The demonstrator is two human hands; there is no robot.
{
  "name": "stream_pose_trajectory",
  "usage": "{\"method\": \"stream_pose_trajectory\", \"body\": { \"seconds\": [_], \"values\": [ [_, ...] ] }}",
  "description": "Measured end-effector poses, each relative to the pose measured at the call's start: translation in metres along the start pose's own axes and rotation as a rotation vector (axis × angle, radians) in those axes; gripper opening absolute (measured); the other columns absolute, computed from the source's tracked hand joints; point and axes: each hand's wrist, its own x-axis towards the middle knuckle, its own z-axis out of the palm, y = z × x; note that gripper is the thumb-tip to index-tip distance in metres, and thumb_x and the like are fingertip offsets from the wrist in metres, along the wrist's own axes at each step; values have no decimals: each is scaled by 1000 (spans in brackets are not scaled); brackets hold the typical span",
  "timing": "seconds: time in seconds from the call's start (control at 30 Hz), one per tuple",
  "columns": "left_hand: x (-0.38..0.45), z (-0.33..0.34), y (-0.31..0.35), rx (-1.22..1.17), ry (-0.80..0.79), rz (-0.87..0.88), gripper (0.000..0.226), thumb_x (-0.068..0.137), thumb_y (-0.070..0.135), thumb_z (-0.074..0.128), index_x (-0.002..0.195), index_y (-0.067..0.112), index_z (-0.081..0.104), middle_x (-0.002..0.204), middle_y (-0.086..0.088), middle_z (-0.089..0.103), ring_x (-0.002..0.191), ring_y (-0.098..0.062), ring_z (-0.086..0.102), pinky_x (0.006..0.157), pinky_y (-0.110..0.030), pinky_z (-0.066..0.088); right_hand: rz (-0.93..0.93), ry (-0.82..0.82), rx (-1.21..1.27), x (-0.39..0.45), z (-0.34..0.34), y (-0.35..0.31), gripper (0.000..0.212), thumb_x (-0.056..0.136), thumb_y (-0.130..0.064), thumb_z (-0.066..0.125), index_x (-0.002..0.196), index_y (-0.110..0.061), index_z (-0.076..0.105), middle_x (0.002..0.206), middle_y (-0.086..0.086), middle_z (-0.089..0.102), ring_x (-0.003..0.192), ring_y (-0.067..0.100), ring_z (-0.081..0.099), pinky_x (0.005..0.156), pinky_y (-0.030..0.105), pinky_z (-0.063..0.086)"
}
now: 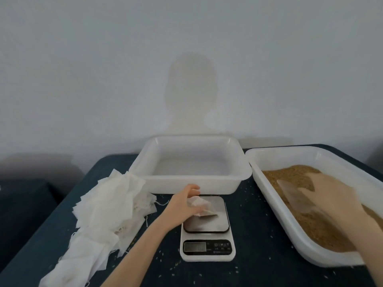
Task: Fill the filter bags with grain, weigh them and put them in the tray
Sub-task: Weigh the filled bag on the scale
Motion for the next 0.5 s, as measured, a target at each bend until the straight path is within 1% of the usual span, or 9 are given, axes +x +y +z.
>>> {"method": "stream_pose_trajectory", "body": {
  "seconds": [0.03, 0.07, 0.1, 0.17, 0.2, 0.3, 0.33, 0.4, 0.5],
  "values": [
    [-2, -4, -3, -3, -13, -3, 57, 79, 26, 75, 127, 31, 44, 121, 16, 54, 115, -1, 51, 92, -13, 41, -49, 68, 116, -7, -8, -18, 48, 95, -51, 47, 137, -28, 47, 134, -5, 56, 115, 17, 56, 86, 34, 50],
    [-4, -7, -6, 9, -31, -2, 59, 79, 25, 76, 128, 32, 43, 123, 18, 53, 117, 1, 49, 89, -7, 38, -120, 119, 238, -14, -15, -36, 41, 94, -48, 50, 132, -32, 52, 126, -10, 60, 107, 13, 59, 80, 32, 51],
    [-7, -10, -9, 20, -50, 1, 60, 79, 25, 76, 128, 34, 43, 124, 20, 51, 117, 3, 47, 86, -2, 36, -203, 143, 339, -22, -19, -54, 34, 93, -44, 54, 125, -35, 57, 113, -16, 63, 96, 7, 61, 72, 27, 50],
    [-11, -14, -15, 23, -70, 8, 59, 80, 27, 75, 129, 35, 44, 126, 24, 48, 116, 8, 45, 85, -1, 35, -338, 114, 455, -37, -20, -89, 23, 90, -36, 61, 113, -38, 62, 91, -26, 61, 77, -7, 56, 61, 14, 41],
    [-14, -16, -18, 24, -72, 10, 58, 81, 27, 75, 129, 36, 44, 126, 25, 48, 115, 10, 44, 88, -4, 36, -388, 84, 484, -44, -16, -104, 21, 89, -33, 62, 109, -40, 63, 85, -28, 60, 73, -9, 55, 59, 10, 38],
    [-19, -18, -25, 44, -74, 14, 55, 81, 28, 73, 127, 37, 45, 124, 28, 48, 117, 10, 45, 99, -16, 39, -463, 15, 535, -54, 7, -134, 19, 90, -31, 61, 107, -40, 65, 78, -30, 57, 74, -9, 56, 61, 8, 41],
    [-20, -19, -27, 48, -76, 16, 55, 81, 29, 73, 128, 37, 45, 124, 29, 48, 118, 10, 44, 99, -16, 39, -469, 1, 533, -55, 17, -139, 20, 91, -31, 60, 108, -39, 66, 77, -30, 56, 73, -8, 57, 61, 7, 41],
    [-23, -20, -30, 40, -61, 19, 53, 81, 32, 72, 127, 39, 46, 124, 29, 48, 117, 13, 44, 96, -12, 40, -458, -22, 542, -55, 34, -143, 20, 91, -31, 59, 109, -39, 65, 80, -28, 57, 73, -7, 57, 61, 7, 40],
    [-27, -25, -33, -9, 2, 7, 44, 83, 32, 70, 115, 49, 46, 119, 31, 51, 111, 19, 45, 86, -3, 39, -416, -44, 579, -53, 54, -143, 19, 91, -32, 59, 107, -41, 65, 79, -30, 57, 74, -8, 57, 60, 8, 41]
  ]
}}
